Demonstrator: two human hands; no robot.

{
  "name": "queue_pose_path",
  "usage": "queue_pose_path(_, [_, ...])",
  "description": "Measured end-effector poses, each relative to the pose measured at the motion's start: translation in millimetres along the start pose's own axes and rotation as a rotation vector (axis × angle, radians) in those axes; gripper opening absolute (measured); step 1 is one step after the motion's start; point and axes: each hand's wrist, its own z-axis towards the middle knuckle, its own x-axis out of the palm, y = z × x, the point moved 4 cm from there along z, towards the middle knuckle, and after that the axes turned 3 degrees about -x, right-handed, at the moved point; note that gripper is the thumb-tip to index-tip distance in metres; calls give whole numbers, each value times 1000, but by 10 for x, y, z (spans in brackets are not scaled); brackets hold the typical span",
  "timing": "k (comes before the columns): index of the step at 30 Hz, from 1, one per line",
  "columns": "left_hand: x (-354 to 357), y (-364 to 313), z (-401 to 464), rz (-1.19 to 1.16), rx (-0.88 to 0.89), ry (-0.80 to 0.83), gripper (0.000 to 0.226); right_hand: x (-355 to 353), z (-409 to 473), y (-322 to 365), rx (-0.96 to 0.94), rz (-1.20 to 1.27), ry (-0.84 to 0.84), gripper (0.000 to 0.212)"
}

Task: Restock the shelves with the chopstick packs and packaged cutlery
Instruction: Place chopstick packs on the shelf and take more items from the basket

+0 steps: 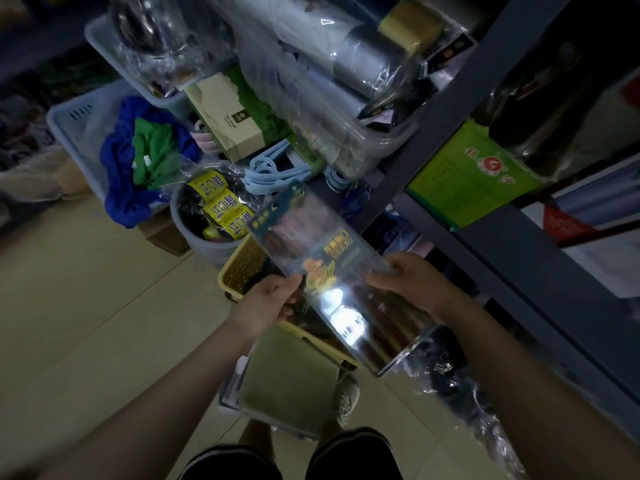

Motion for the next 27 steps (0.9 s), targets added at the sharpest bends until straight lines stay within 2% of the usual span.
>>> queue_pose_path(3, [71,-53,-99,-219,67,18,40,173,-20,131,4,228,30,19])
queue_pose_path(5, [81,-45,-131,-418,188,-42,44,326,65,172,2,230,85,24])
queue_pose_path(8, [-84,26,-145,-508,208,-290,32,440,309,44,6,-106,132,45])
queue_pose_path(11, [-349,242,-172,-457,136,-393,40,493,550,-219,-60,-612,104,54])
queue_pose_path(14, [-528,390,-296,-357,139,-361,49,572,668,-428,32,-811,155,65])
queue_pose_path(16, [-570,403,-364,-309,162,-332,53,556,700,-422,89,-846,166,50])
queue_pose_path(17, [-583,395,-395,-283,179,-328,54,535,697,-383,102,-848,169,45])
queue_pose_path(23, [-534,266,-456,-104,293,-210,50,522,483,-131,116,-865,79,47])
queue_pose_path(27, [-487,27,-607,100,445,-1,60,459,85,55,126,-759,22,47])
